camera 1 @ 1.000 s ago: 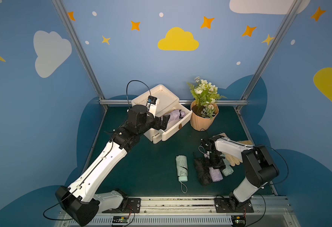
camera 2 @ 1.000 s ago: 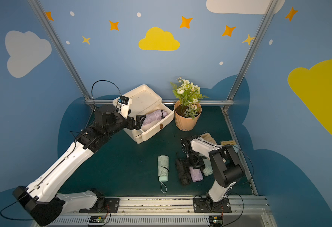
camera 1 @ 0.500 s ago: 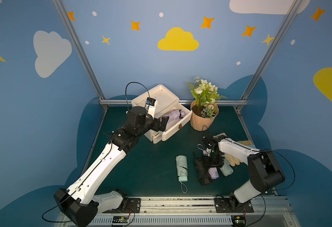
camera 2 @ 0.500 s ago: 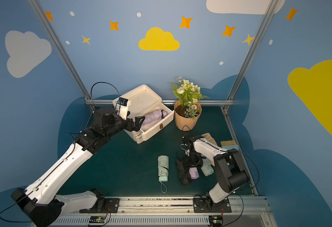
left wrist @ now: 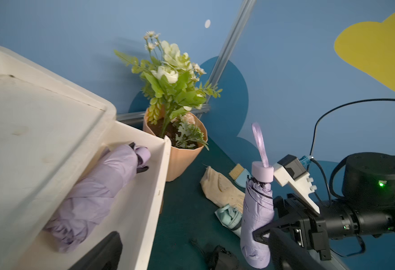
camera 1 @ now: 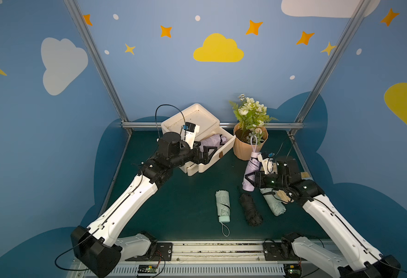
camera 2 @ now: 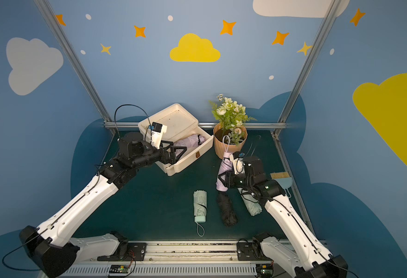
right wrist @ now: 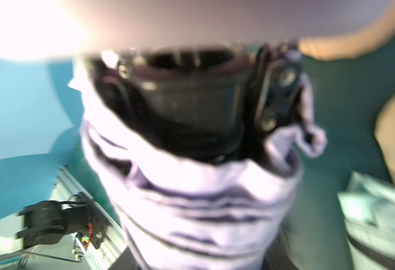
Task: Place the umbrella in the drawer by color
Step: Pick up the umbrella from the center of the board, then place the umbrella in the drawer.
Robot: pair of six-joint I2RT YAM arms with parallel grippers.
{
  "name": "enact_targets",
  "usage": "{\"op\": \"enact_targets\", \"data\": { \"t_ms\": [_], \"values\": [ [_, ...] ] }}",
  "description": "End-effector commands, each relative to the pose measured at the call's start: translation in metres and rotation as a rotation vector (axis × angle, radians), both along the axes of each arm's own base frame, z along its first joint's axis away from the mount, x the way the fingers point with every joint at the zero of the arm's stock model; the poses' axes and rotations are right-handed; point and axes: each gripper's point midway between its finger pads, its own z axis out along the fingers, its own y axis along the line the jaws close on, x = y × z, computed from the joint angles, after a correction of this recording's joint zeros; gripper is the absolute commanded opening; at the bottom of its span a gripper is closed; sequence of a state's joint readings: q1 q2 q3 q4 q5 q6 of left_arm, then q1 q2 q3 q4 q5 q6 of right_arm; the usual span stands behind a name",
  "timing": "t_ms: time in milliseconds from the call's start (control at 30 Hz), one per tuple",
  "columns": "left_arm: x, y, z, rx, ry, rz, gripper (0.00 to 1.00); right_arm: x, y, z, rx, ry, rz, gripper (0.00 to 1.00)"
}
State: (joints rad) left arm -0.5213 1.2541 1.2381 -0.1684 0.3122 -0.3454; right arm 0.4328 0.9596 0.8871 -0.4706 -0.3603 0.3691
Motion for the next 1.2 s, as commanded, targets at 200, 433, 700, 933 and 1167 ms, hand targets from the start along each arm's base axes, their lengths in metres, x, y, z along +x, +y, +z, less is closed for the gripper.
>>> {"op": "enact_targets", "data": {
  "t_ms": [200,433,700,933,1167],
  "values": [
    [-0.031,-0.077,0.005,-0.072,-0.019,-0.272,1.00,-0.002,0.043,0.060,0.142,-0.228,0.153,0.40],
    [-0.033,-0.106,-0.014,0.006,-0.005,-0.282,0.98,-0.005,0.049,0.069,0.104,-0.280,0.169,0.40],
    [-0.031,-0.132,-0.031,0.089,-0.001,-0.255,0.93,-0.005,0.055,0.072,0.064,-0.321,0.178,0.40],
    [-0.030,-0.136,-0.040,0.139,0.018,-0.263,0.65,-0.003,0.054,0.075,0.046,-0.339,0.159,0.40],
    [-0.029,-0.137,-0.045,0.151,0.039,-0.261,0.34,0.003,0.053,0.079,0.046,-0.352,0.130,0.43]
  ]
}}
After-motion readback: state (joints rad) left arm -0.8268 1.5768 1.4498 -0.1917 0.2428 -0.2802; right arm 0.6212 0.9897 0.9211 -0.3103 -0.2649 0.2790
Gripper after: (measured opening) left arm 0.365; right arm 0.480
